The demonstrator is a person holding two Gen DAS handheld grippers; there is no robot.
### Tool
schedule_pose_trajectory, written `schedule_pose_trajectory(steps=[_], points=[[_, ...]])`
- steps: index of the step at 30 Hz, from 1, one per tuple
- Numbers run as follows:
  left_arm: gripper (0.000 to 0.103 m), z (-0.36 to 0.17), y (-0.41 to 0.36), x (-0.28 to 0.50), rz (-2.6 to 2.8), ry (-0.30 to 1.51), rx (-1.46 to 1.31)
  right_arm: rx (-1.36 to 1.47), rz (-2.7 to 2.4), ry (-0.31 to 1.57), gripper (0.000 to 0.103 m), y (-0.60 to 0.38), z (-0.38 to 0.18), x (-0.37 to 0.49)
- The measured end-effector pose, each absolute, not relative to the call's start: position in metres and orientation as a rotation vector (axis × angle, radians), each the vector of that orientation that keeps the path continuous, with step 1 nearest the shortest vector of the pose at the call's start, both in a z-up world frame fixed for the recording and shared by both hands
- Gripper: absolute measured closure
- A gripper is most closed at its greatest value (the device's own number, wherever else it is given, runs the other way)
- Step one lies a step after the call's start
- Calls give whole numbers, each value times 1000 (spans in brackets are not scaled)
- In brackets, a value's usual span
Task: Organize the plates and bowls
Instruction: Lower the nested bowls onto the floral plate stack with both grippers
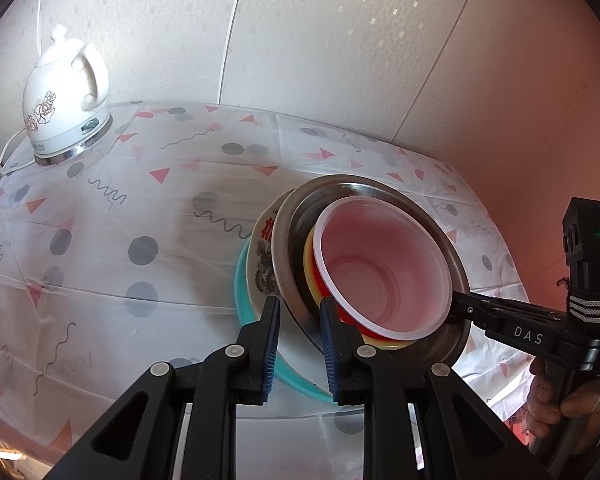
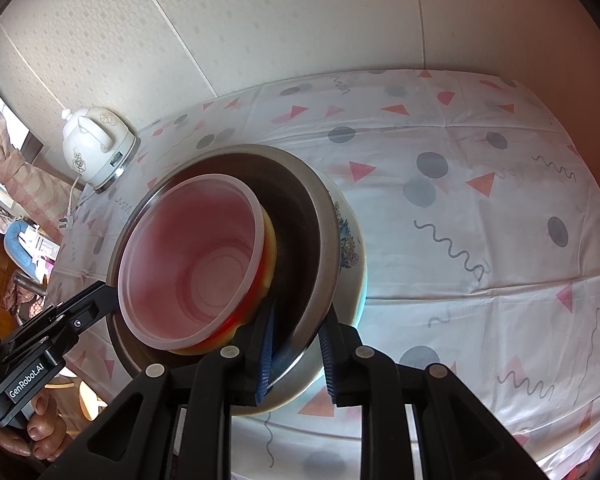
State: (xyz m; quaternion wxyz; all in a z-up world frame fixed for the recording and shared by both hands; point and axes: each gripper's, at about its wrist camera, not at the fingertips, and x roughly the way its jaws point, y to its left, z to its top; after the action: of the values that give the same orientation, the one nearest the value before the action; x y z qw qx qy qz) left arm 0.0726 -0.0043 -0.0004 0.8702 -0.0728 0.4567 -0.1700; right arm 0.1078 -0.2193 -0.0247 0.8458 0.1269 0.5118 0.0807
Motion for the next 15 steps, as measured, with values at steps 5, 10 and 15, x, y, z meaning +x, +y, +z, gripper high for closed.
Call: schedule_pose_trajectory(steps=[5,10,15], points=[[82,3,3,67,-363,941,-174,282,178,1071,80,-221,-22,102],[82,2,11,62,-346,933,-172,292,191,1044,79,-226,-17,94],[82,-3,17,58,-336,948,-181,317,223,1008,78,-232,-11,82]])
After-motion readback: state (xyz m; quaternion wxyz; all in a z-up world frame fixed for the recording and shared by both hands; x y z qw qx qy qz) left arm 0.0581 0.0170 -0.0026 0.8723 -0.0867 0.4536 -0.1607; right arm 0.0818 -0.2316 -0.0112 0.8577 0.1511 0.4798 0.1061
